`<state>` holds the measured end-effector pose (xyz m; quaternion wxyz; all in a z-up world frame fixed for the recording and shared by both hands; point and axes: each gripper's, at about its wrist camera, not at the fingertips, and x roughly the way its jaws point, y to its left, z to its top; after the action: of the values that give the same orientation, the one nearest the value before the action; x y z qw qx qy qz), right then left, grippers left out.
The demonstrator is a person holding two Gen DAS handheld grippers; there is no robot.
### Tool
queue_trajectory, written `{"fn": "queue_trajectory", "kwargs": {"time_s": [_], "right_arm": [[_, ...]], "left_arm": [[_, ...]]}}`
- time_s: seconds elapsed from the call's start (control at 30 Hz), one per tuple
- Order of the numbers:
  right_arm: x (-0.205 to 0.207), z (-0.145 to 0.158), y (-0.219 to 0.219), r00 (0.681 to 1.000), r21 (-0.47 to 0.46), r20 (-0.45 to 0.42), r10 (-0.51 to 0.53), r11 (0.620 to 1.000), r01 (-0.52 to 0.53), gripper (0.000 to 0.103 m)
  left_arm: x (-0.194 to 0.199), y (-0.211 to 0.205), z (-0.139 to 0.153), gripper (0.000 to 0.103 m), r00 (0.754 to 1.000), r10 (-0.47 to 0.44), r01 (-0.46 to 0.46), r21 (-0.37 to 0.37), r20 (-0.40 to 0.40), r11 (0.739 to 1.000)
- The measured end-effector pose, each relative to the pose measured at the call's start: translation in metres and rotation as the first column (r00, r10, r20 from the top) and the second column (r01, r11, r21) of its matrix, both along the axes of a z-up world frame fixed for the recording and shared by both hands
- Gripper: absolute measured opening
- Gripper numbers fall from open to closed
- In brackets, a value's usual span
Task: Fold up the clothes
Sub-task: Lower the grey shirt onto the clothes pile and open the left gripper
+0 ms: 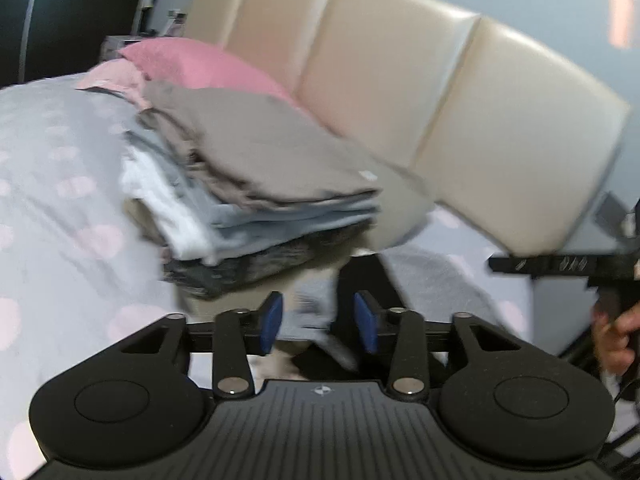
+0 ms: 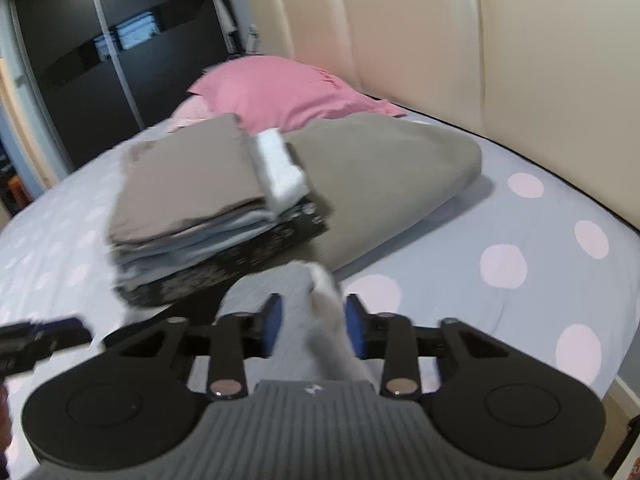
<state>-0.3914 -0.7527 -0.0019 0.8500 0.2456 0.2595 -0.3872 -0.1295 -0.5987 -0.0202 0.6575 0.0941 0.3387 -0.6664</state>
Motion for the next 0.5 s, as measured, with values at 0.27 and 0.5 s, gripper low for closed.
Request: {"fn": "queue_trajectory", "kwargs": {"time_s": [0.27, 0.5], "right_arm": [[0.008, -0.044, 0.009, 0.998, 0.008, -0.059, 0.025, 1.0, -0.024, 0.028], [0.01, -0.069, -0.007, 0.999, 0.039, -0.044, 0.017, 0.999, -0.015, 0.027]], "left_arm": [[-0.043, -0.018, -0.026, 0.025, 0.996, -0.091, 0.09, 0.065, 0.014, 0.994], [-0.038, -0.034, -0.051, 0.023, 0.995, -0.094, 0.091, 0.116, 0.021, 0.989]]}}
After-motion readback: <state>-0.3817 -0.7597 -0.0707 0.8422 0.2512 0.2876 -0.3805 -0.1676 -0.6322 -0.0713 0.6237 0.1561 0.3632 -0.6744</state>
